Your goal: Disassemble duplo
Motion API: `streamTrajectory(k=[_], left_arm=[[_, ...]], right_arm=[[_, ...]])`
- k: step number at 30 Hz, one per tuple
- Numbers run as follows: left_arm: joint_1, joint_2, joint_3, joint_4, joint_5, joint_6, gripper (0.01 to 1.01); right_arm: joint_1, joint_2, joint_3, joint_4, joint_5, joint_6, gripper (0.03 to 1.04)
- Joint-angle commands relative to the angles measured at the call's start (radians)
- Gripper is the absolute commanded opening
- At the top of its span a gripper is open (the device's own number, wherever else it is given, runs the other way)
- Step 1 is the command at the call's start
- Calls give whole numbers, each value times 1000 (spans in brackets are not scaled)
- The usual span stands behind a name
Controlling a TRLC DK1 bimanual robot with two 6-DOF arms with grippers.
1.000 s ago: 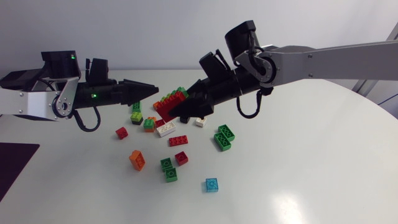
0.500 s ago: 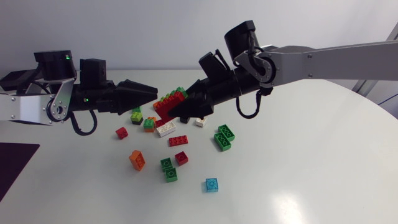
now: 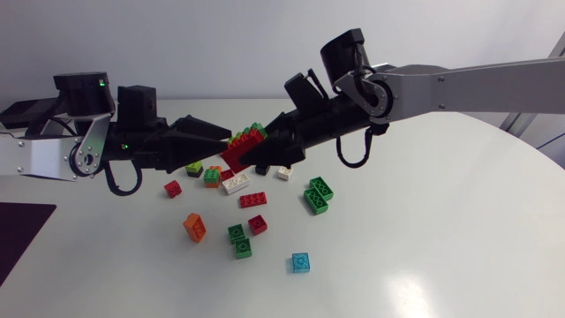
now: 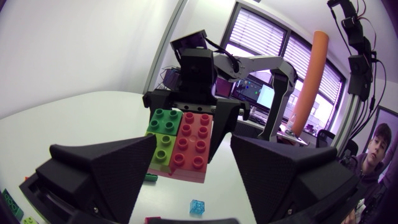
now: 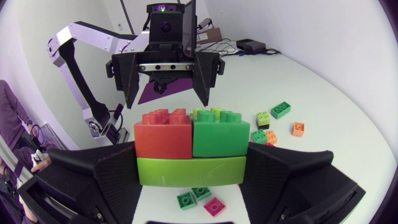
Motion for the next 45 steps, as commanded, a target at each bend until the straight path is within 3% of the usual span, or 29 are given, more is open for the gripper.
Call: streamTrajectory(k=[1,22,45], left_arm=[[-16,-23,-29,12,20,25,862],[-25,-17,-32,12,12,43,893],[-22,7,-20,12,-34,55,892]], right_arm=[[-8,9,13,11,-19,20,475],[-21,-23,9,5,-105,35,474],[-21,-49,1,2,-118,43,474]])
